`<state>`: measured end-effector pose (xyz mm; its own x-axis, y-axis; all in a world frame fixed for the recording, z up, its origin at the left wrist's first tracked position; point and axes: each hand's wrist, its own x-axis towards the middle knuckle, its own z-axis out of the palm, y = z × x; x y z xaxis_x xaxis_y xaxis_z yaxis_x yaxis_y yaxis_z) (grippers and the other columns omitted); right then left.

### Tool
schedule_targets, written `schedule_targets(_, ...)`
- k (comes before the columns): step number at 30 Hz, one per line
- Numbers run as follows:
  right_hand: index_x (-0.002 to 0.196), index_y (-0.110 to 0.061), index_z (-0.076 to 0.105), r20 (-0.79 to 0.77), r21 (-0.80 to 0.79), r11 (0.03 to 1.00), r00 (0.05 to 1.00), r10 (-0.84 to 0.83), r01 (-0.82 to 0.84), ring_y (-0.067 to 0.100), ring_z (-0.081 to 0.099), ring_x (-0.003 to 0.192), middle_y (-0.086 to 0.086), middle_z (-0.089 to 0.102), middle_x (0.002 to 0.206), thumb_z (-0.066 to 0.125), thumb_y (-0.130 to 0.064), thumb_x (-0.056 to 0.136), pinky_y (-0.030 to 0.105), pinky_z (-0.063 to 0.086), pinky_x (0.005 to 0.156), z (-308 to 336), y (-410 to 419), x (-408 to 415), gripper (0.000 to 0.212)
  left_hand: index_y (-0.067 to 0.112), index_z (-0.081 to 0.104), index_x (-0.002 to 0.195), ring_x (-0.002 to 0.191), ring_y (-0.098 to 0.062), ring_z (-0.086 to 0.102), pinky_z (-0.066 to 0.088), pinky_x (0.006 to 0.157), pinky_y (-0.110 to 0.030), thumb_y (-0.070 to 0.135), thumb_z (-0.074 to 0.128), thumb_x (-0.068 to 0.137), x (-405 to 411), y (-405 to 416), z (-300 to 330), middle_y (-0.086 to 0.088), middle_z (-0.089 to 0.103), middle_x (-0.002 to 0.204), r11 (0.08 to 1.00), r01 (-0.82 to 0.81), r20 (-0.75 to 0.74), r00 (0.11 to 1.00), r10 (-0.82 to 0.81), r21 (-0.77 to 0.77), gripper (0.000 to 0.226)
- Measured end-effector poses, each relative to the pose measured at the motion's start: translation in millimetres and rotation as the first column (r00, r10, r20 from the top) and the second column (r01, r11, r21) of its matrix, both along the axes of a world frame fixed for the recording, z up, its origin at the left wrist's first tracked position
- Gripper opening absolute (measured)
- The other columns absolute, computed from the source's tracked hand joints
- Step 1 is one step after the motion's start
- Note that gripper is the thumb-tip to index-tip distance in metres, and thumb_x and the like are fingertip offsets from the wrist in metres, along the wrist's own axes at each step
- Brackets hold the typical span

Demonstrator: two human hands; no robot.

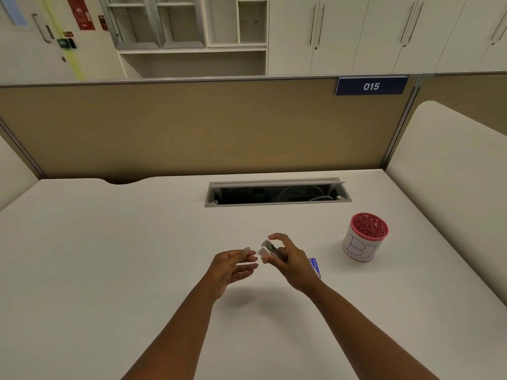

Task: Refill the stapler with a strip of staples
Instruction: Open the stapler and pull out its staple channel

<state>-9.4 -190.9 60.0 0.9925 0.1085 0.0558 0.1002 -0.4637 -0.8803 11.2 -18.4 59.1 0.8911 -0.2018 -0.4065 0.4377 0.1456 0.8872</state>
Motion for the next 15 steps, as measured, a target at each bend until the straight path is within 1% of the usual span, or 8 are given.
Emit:
schedule_targets(2,0.100,-0.025,0.048,-0.064,0.185,0.983,0.998,-0.005,0.017,0.003,0.046,0.049,0.005,0.070,0.087,0.056,-0.032,0.087,0.015,0.036,0.046,2.2,1.5,0.4,0.017,0.009,0.070,0.090,0.078,-0.022,0.071,0.060,0.069,-0.027,0.021,0.064,0.083,-0.6,-4.1,1.2,-0.010,0.071,0.090,1.000,-0.002,0.016,1.000,0.002,0.001,0.015)
schedule_targets(3,0.099,-0.022,0.049,-0.101,0.250,0.968,0.995,-0.011,0.036,0.005,0.048,0.050,0.004,0.068,0.090,0.054,-0.032,0.089,0.015,0.037,0.044,3.6,1.8,0.7,0.016,0.010,0.070,0.092,0.081,-0.023,0.071,0.060,0.069,-0.027,0.021,0.064,0.082,-1.3,-6.5,2.1,-0.009,0.071,0.092,1.000,-0.002,0.026,1.000,0.002,0.003,0.016)
schedule_targets(5,0.097,-0.017,0.055,-0.159,0.323,0.944,0.987,-0.014,0.066,0.008,0.052,0.056,0.003,0.060,0.087,0.048,-0.036,0.091,0.018,0.044,0.045,6.5,2.5,0.5,0.022,0.012,0.070,0.093,0.083,-0.022,0.070,0.060,0.065,-0.026,0.023,0.065,0.082,-3.1,-11.9,3.9,-0.008,0.071,0.093,1.000,-0.012,0.043,0.999,0.011,0.001,0.017)
schedule_targets(7,0.085,-0.017,0.061,-0.187,0.377,0.922,0.982,-0.015,0.086,0.011,0.053,0.058,0.004,0.054,0.072,0.043,-0.038,0.092,0.021,0.052,0.050,9.7,3.0,-0.3,0.028,0.014,0.071,0.090,0.081,-0.020,0.071,0.059,0.061,-0.024,0.023,0.063,0.084,-5.4,-18.4,4.9,-0.007,0.071,0.092,1.000,-0.022,0.052,0.998,0.022,-0.012,0.014)
schedule_targets(9,0.075,-0.019,0.063,-0.188,0.412,0.905,0.982,-0.027,0.104,0.011,0.055,0.058,0.002,0.056,0.063,0.040,-0.038,0.093,0.019,0.055,0.054,13.2,3.6,-1.2,0.035,0.016,0.071,0.089,0.081,-0.018,0.071,0.059,0.061,-0.024,0.025,0.061,0.085,-7.4,-24.9,6.9,-0.005,0.072,0.091,0.999,-0.024,0.054,0.998,0.026,-0.031,0.014)
schedule_targets(10,0.077,-0.019,0.066,-0.182,0.419,0.901,0.983,-0.036,0.111,0.010,0.057,0.058,0.001,0.060,0.063,0.039,-0.037,0.093,0.018,0.054,0.054,13.4,4.5,-0.5,0.035,0.016,0.071,0.089,0.082,-0.018,0.071,0.059,0.062,-0.024,0.025,0.061,0.085,-6.9,-28.2,6.8,-0.004,0.073,0.091,0.999,-0.021,0.052,0.998,0.023,-0.042,0.014)
schedule_targets(12,0.090,-0.015,0.068,-0.163,0.416,0.900,0.984,-0.068,0.132,0.014,0.062,0.065,0.008,0.068,0.078,0.039,-0.032,0.094,0.025,0.055,0.058,13.5,7.0,0.3,0.034,0.016,0.071,0.089,0.081,-0.018,0.072,0.059,0.062,-0.024,0.027,0.061,0.085,-7.8,-34.1,8.3,-0.002,0.074,0.089,0.998,-0.019,0.062,0.998,0.023,-0.062,0.016)
schedule_targets(15,0.102,-0.005,0.062,-0.146,0.364,0.908,0.975,-0.165,0.208,0.032,0.063,0.093,0.021,0.066,0.102,0.039,-0.029,0.095,0.046,0.053,0.084,12.3,9.7,2.9,0.033,0.016,0.071,0.088,0.080,-0.017,0.071,0.057,0.059,-0.021,0.028,0.061,0.085,-7.9,-41.3,9.7,-0.003,0.073,0.088,0.996,-0.074,0.105,0.991,0.079,-0.052,0.016)
